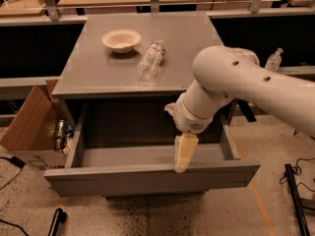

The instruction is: Open top drawer

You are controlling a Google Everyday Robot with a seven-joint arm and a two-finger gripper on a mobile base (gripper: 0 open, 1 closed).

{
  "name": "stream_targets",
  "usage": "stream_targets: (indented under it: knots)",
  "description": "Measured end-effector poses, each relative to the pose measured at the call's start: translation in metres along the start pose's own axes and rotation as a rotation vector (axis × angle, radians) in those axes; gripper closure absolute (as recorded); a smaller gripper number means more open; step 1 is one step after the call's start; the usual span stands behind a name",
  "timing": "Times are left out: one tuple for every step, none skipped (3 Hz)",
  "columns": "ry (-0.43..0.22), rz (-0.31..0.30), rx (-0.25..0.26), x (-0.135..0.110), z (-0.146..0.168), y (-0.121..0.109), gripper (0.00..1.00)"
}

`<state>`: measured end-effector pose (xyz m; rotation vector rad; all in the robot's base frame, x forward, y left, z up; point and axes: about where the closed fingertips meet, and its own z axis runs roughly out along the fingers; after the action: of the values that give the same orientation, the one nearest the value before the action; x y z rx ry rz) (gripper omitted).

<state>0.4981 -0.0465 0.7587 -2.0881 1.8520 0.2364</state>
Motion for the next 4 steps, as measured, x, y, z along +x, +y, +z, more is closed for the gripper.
stream_targets:
  knots:
    - [0.014,0.101,0.013,0.003,0.006,-0.046,0.25]
    - [0.027,0.182,0.021,0.013,0.023,-0.069,0.46]
    - [0.025,0.206,0.026,0.017,0.046,-0.069,0.7]
    - [0.013,0.187,-0.035,0.013,0.083,-0.041,0.94]
